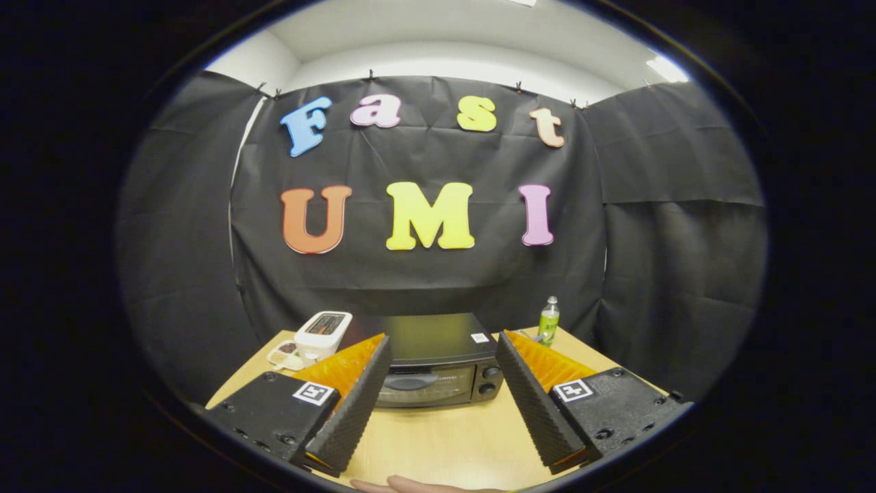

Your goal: Open the toaster oven, put the food inside, and close the toaster oven door.

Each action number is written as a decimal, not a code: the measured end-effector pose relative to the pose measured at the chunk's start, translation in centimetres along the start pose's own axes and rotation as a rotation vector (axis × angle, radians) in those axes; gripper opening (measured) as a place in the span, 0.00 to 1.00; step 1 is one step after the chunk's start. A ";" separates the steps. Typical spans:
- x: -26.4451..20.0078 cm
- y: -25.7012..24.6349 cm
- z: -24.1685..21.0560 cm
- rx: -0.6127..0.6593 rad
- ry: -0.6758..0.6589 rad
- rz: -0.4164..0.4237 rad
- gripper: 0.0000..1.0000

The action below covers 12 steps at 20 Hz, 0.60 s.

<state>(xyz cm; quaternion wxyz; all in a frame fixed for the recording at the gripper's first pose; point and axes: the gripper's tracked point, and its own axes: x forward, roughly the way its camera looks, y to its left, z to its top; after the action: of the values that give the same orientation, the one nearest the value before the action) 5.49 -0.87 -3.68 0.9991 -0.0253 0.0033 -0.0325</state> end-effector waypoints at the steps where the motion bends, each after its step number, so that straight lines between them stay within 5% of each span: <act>1: 0.8 0.1 -0.3 0.004 0.005 0.003 1.00; 12: 11.7 0.5 -8.7 -0.050 0.137 0.009 1.00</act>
<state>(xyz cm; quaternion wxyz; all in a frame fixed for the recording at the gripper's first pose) 17.16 -1.55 -12.48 0.9957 -0.0481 0.0729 -0.0294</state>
